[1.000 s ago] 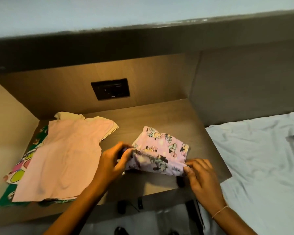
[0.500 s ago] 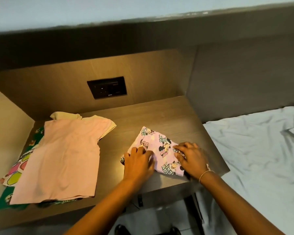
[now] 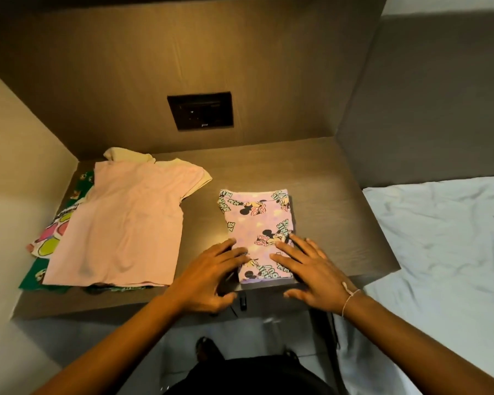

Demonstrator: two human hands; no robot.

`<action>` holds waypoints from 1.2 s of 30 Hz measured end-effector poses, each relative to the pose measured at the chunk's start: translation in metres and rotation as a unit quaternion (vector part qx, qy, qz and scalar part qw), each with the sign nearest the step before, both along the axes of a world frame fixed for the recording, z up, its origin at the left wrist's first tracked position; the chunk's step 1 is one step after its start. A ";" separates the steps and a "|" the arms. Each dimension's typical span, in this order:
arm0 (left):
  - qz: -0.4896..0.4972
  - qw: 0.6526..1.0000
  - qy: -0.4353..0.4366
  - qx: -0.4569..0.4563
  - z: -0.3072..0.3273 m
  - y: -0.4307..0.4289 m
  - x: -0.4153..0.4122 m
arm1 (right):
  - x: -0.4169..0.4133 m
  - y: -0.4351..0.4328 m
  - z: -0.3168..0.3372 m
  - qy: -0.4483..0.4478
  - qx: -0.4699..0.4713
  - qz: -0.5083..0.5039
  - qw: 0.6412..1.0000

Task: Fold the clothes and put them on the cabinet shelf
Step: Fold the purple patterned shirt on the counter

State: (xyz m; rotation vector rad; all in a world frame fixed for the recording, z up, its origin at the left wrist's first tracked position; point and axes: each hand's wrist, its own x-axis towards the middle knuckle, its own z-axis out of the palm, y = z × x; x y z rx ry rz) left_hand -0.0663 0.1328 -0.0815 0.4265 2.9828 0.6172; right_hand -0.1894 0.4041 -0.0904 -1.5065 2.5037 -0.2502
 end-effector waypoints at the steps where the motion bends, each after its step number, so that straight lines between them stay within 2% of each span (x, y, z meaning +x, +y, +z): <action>1: 0.010 1.000 0.006 -0.002 -0.002 0.006 0.006 | 0.003 0.000 -0.001 0.008 -0.009 0.001 1.000; 4: 0.061 0.995 0.072 0.035 -0.010 0.024 0.022 | 0.014 0.002 0.002 0.029 -0.111 -0.009 0.993; 6: 0.122 0.982 0.107 0.098 -0.010 0.035 0.030 | 0.024 0.001 0.007 -0.012 -0.194 -0.064 0.979; 8: 0.209 0.952 0.102 0.197 -0.002 0.042 0.032 | 0.032 -0.003 0.018 -0.097 -0.263 -0.144 0.949; 10: 0.289 0.904 0.080 0.305 0.014 0.044 0.024 | 0.030 -0.014 0.033 -0.172 -0.304 -0.205 0.915; 12: 0.328 0.875 0.065 0.349 0.031 0.041 0.007 | 0.017 -0.027 0.045 -0.155 -0.312 -0.241 0.906; 14: 0.358 0.881 0.048 0.307 0.044 0.034 -0.019 | -0.005 -0.040 0.051 -0.066 -0.258 -0.266 0.926; 15: 0.372 0.889 0.027 0.265 0.047 0.029 -0.033 | -0.015 -0.047 0.052 -0.032 -0.196 -0.273 0.941; 17: 0.393 0.901 -0.029 0.179 0.045 0.027 -0.054 | -0.028 -0.058 0.047 -0.023 -0.064 -0.281 0.957; 18: 0.400 0.905 -0.047 0.133 0.043 0.029 -0.057 | -0.029 -0.060 0.042 -0.039 -0.029 -0.282 0.958; 21: 0.438 0.897 -0.046 0.025 0.029 0.036 -0.038 | -0.028 -0.055 0.030 -0.076 -0.027 -0.284 0.955; 24: 0.445 0.890 -0.091 -0.041 0.016 0.038 -0.016 | -0.028 -0.052 0.027 -0.107 -0.001 -0.297 0.949; 26: 0.426 0.899 -0.096 -0.021 0.014 0.043 -0.016 | -0.023 -0.054 0.027 -0.132 -0.004 -0.307 0.942; 30: 0.387 0.920 -0.014 0.055 0.027 0.049 -0.045 | -0.011 -0.039 0.041 -0.108 -0.090 -0.358 0.923; 34: 0.267 0.956 0.051 0.109 0.046 0.061 -0.103 | -0.004 0.013 0.061 -0.084 -0.214 -0.467 0.854; 36: 0.211 0.970 0.058 0.110 0.053 0.084 -0.138 | -0.001 0.034 0.065 -0.087 -0.225 -0.509 0.826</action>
